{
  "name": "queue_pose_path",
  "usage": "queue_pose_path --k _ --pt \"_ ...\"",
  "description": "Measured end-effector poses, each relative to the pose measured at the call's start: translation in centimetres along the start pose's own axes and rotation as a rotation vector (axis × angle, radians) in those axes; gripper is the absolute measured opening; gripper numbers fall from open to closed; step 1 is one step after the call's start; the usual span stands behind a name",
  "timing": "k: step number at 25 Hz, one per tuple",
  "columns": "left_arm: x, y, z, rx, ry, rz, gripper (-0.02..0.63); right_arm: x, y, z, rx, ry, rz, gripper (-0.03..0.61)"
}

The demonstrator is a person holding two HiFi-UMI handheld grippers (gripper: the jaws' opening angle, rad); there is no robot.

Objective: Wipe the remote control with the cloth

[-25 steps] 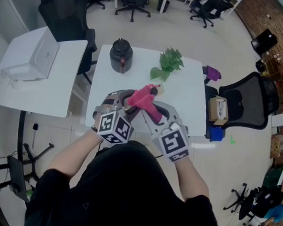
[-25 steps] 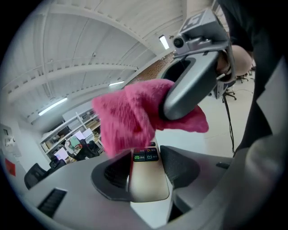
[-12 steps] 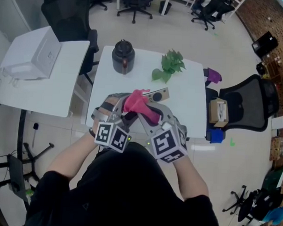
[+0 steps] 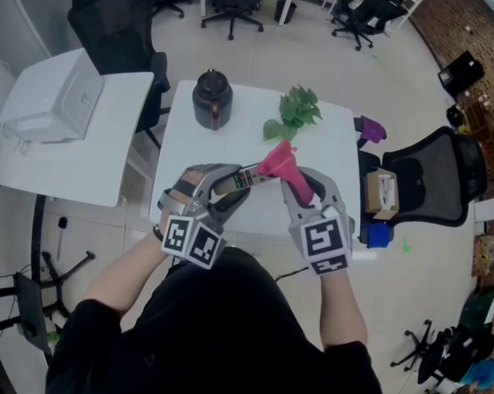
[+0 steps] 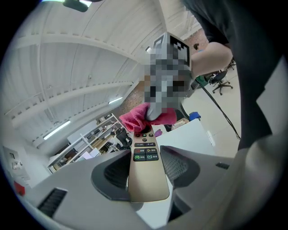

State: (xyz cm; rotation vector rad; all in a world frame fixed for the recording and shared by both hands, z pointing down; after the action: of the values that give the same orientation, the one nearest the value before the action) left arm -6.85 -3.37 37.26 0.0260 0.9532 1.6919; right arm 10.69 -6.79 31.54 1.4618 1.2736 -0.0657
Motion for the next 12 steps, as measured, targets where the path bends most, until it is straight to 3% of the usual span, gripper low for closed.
queue_pose_path --k 5,12 --pt "-0.5 0.2 -0.6 0.033 0.014 -0.018 0.21 0.9 -0.5 0.9 0.001 0.041 0.058 0.098" --pt "-1.3 -0.1 -0.9 0.025 0.025 -0.047 0.209 -0.3 -3.2 -5.0 0.172 -0.175 0.084 0.098"
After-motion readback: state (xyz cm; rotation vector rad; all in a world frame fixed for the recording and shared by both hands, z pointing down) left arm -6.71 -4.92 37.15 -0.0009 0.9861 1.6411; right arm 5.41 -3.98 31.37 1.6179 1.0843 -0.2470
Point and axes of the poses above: the fingertips, and each gripper's own axes: x backward along the fingers, z to its right, y out of its underside, the point moved 10 cm from there along x, backward along the fingers, and after that the axes turned 15 degrees about -z, right-handed, at the moved point
